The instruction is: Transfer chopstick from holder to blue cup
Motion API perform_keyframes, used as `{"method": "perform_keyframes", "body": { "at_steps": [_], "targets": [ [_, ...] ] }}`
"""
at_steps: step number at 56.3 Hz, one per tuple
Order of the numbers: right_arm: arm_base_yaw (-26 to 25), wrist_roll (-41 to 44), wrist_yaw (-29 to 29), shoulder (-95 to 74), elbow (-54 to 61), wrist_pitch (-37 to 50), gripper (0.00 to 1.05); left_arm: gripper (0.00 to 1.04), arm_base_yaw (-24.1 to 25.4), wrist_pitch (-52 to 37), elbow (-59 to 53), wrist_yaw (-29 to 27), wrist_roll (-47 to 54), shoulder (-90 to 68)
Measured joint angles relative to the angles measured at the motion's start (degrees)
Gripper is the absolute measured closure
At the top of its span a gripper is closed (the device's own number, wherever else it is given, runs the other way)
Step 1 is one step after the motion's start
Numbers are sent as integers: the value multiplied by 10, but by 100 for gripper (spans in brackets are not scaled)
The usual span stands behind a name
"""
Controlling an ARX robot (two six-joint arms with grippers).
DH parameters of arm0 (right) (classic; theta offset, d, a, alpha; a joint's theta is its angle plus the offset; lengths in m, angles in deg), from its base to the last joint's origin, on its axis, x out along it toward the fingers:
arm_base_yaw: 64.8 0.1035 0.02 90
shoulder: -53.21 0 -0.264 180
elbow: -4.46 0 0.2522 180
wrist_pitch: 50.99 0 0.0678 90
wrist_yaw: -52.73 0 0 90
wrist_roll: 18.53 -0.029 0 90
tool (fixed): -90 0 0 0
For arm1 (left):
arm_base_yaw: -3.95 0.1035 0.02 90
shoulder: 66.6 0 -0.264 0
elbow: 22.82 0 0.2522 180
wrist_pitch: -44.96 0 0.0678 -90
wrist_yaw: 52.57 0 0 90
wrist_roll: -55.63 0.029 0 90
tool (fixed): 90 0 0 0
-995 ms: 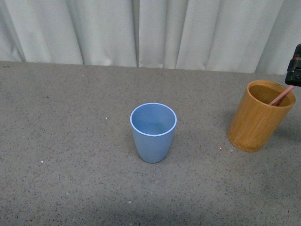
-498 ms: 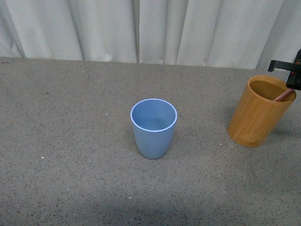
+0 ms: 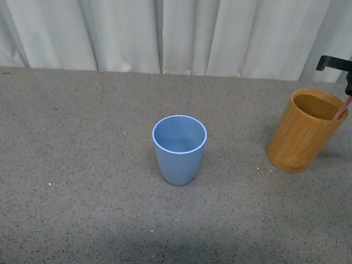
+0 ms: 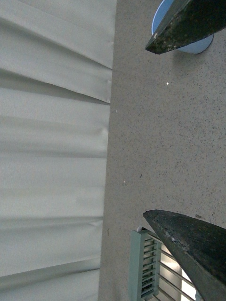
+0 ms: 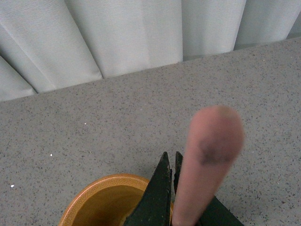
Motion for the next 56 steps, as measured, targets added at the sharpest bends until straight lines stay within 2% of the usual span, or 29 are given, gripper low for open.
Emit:
{"method": "perform_keyframes", "body": {
  "at_steps": [56],
  "targets": [
    [-35,-33,-77,176,61,-4,103,7,0,0,0,0,0,0]
  ]
}}
